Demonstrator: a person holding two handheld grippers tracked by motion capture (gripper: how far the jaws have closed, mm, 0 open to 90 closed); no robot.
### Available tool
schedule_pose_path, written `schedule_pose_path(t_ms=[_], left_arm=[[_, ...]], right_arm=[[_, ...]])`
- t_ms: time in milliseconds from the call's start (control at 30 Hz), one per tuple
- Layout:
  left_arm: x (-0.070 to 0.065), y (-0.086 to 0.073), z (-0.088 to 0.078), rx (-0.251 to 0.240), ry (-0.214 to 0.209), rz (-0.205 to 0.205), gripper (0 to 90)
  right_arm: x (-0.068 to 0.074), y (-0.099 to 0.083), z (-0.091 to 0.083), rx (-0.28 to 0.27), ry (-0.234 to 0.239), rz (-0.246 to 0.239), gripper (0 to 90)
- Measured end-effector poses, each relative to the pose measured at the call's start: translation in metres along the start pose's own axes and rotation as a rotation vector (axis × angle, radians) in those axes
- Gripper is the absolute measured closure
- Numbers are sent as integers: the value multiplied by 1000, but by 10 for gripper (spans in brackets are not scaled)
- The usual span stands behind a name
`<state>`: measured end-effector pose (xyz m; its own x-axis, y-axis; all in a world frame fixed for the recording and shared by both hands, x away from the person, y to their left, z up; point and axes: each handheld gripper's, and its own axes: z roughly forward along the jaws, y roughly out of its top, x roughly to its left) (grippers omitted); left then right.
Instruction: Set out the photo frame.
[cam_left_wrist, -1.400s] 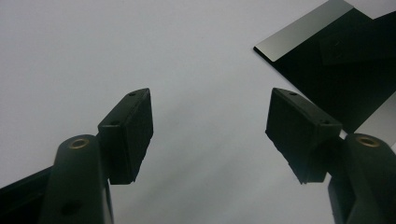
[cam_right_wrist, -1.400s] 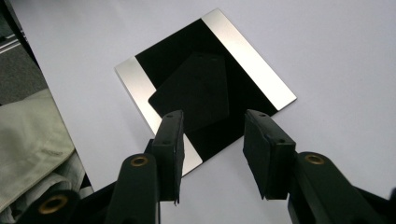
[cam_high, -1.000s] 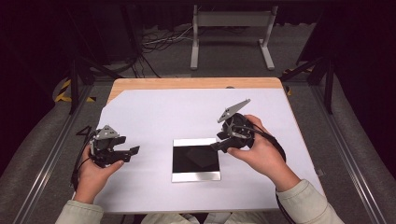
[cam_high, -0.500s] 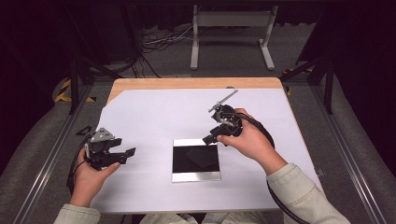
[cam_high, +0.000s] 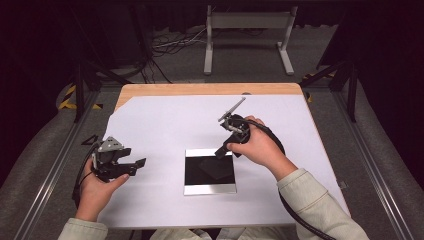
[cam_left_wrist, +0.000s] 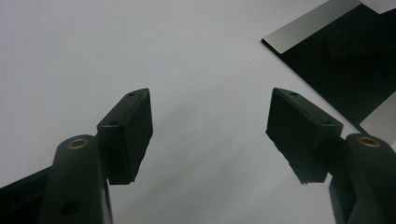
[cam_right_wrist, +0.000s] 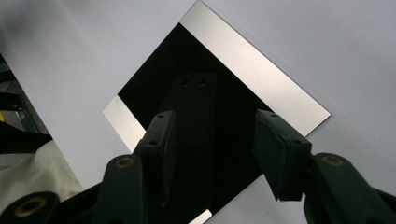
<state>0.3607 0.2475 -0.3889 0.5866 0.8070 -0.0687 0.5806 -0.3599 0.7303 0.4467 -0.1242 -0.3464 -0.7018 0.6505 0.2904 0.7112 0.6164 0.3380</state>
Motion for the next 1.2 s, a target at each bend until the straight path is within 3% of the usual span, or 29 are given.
schedule_pose_path(t_ms=[500, 900, 1200], left_arm=[[0, -4, -3, 3, 13, -7, 320], [0, -7, -6, 1, 25, -3, 320], [-1, -6, -5, 1, 23, 6, 321]], right_arm=[[-4, 1, 19, 91, 64, 80, 460], [-1, 3, 35, 161, 81, 96, 442], [0, 3, 41, 174, 106, 117, 420]])
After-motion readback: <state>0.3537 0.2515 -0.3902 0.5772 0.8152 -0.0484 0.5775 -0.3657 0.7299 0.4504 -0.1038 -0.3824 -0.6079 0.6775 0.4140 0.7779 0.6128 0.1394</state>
